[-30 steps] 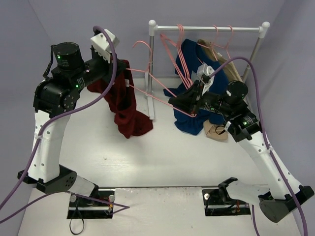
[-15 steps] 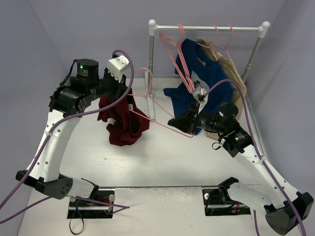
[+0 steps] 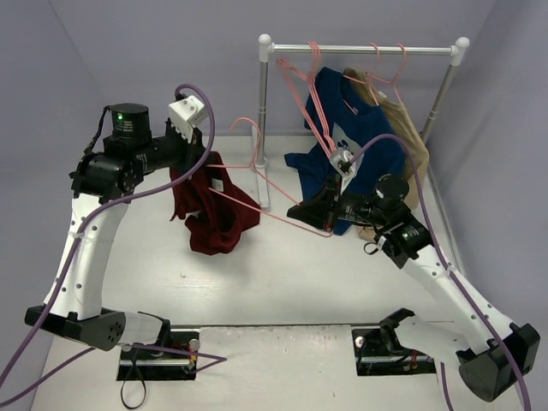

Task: Place the t-shirt on the hanger

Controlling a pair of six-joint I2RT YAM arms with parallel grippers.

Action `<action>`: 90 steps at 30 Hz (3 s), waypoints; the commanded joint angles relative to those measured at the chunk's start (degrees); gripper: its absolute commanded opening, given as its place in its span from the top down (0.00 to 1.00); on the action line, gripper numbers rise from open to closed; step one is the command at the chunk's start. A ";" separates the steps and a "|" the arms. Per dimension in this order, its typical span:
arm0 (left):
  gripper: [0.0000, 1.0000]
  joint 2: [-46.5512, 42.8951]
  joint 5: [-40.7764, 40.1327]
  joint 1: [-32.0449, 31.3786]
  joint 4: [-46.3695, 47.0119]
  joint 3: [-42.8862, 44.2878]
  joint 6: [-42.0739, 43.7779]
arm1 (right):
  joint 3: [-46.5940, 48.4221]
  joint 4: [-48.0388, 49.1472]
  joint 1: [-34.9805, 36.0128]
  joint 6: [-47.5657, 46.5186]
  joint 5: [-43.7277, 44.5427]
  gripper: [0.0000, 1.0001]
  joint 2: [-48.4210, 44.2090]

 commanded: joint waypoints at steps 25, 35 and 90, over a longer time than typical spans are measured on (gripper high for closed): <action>1.00 9.31 7.50 -14.69 3.42 24.19 -4.47 | 10.59 18.31 -3.68 -3.79 5.79 1.00 5.07; 1.00 7.25 0.49 -17.03 6.50 17.60 -4.66 | 2.11 20.76 -3.42 -1.38 5.97 1.00 1.07; 0.47 4.16 1.55 -9.24 0.94 16.32 5.81 | -3.51 21.73 -3.33 -1.51 -0.45 1.00 -0.39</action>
